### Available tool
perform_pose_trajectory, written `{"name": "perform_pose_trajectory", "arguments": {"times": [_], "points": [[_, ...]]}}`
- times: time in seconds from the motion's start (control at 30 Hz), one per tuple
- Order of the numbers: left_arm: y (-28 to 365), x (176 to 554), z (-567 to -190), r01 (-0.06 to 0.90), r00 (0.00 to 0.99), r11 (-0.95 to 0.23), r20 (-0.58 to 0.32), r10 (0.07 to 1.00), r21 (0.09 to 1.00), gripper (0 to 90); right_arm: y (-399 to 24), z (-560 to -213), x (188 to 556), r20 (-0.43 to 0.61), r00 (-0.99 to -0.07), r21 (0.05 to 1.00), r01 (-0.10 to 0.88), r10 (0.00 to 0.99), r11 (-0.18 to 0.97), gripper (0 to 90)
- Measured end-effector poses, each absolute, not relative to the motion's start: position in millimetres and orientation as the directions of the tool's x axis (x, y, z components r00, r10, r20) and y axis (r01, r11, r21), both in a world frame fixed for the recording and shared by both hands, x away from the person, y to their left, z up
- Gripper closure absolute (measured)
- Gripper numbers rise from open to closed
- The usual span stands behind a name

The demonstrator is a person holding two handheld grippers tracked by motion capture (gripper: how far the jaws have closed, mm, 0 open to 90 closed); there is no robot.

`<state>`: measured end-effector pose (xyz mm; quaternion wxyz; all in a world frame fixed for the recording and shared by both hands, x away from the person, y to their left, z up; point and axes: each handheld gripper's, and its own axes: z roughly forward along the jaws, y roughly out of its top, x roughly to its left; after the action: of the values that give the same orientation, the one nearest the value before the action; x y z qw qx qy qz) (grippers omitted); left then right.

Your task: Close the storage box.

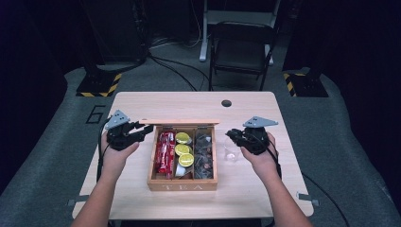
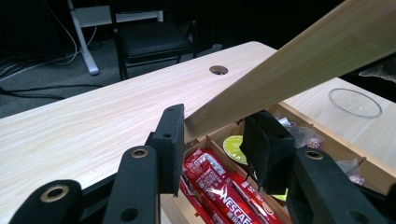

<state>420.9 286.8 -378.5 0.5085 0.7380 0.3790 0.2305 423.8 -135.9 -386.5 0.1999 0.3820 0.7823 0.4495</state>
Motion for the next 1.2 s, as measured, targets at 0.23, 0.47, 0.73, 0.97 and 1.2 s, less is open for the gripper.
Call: {"name": "perform_pose_trajectory", "arguments": {"times": [0.23,0.47,0.73,0.97,1.2], "points": [[287,421,-378,0.325,0.606,-0.196,-0.045,0.794,0.925,59.2,-139,-400,430,0.018,-0.61,0.837,0.442,0.792,0.322,78.3],[287,421,-378,0.325,0.607,-0.197,-0.044,0.794,0.925,59.2,-140,-414,436,0.027,-0.595,0.813,0.481,0.803,0.329,78.3],[287,421,-378,0.326,0.607,-0.198,-0.044,0.794,0.925,59.2,-138,-422,438,0.031,-0.597,0.801,0.494,0.802,0.337,78.2],[287,421,-378,0.326,0.607,-0.198,-0.044,0.794,0.925,59.2,-137,-426,440,0.028,-0.591,0.79,0.507,0.806,0.344,72.8],[287,421,-378,0.326,0.607,-0.198,-0.044,0.794,0.924,59.2,-136,-426,440,0.026,-0.587,0.791,0.507,0.809,0.342,68.5]]}}
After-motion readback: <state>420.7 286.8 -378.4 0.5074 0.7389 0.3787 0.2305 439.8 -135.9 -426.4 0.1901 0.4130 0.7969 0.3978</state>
